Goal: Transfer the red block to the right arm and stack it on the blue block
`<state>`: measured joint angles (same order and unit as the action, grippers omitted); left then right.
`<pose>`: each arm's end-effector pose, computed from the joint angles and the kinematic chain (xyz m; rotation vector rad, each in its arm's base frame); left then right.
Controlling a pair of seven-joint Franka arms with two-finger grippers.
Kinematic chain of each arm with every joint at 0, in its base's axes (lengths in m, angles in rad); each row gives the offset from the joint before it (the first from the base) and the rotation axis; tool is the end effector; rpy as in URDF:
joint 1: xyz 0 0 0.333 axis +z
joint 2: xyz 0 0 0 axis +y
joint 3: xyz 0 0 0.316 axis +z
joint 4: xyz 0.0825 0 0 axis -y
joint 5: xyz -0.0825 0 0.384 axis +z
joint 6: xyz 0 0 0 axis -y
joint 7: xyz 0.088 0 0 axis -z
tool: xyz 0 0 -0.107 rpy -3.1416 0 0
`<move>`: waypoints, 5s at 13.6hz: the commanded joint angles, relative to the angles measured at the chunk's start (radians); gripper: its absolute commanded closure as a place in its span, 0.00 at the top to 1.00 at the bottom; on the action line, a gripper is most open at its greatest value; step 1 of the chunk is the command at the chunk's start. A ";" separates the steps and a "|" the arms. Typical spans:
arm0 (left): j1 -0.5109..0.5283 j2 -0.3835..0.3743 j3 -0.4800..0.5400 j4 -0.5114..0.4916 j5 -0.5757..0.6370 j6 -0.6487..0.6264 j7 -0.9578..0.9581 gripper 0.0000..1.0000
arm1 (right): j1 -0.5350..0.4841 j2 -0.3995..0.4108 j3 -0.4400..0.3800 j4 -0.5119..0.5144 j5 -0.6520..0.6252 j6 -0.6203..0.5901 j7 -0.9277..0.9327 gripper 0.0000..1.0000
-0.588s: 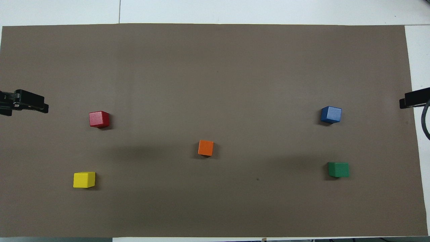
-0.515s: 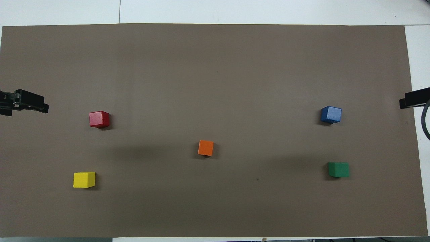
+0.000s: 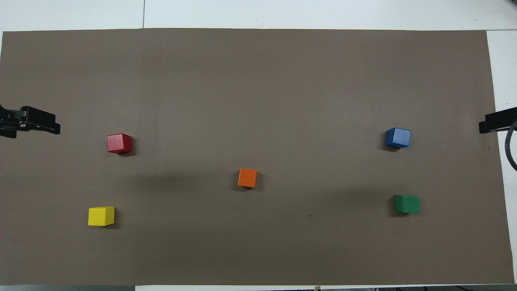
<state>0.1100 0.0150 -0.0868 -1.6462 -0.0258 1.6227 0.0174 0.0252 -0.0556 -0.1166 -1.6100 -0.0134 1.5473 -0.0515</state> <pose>0.5608 0.0107 0.5850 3.1132 0.0119 -0.0590 0.5322 -0.0521 0.6341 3.1346 -0.0626 -0.0125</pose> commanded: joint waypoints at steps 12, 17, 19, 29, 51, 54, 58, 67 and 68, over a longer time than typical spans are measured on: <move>-0.082 0.102 0.002 -0.522 0.020 0.764 -0.215 1.00 | -0.111 -0.035 -0.006 -0.474 0.683 0.257 -0.363 1.00; -0.082 0.137 0.002 -0.554 0.020 0.798 -0.217 1.00 | -0.100 -0.020 -0.005 -0.612 1.068 0.244 -0.551 1.00; -0.090 0.137 0.004 -0.573 0.021 0.809 -0.215 1.00 | -0.082 -0.004 -0.003 -0.665 1.203 0.223 -0.652 1.00; -0.114 0.137 -0.016 -0.279 -0.005 0.331 -0.457 0.00 | 0.099 0.220 -0.002 -0.731 1.775 -0.249 -0.866 1.00; -0.539 -0.366 -0.074 -0.530 -0.643 0.491 -2.018 0.00 | 0.335 0.543 0.049 -0.694 2.163 -0.674 -1.002 1.00; -0.604 -0.380 -0.074 -0.576 -0.658 0.597 -2.030 0.00 | 0.338 0.543 0.061 -0.694 2.173 -0.676 -0.984 1.00; -0.662 -0.402 -0.074 -0.638 -0.658 0.698 -2.030 0.00 | 0.372 0.540 0.106 -0.689 2.265 -0.662 -0.988 1.00; -0.696 -0.389 -0.074 -0.652 -0.660 0.732 -2.032 0.00 | 0.424 0.533 0.107 -0.689 2.308 -0.650 -1.002 0.70; -0.694 -0.389 -0.073 -0.652 -0.660 0.732 -2.033 0.00 | 0.432 0.528 0.107 -0.689 2.308 -0.638 -1.002 0.23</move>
<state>-0.5642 -0.3468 -0.1733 -2.2656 -0.6608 2.3263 -2.0080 0.4398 0.4793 -0.0106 -2.3022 2.2737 0.8866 -1.0366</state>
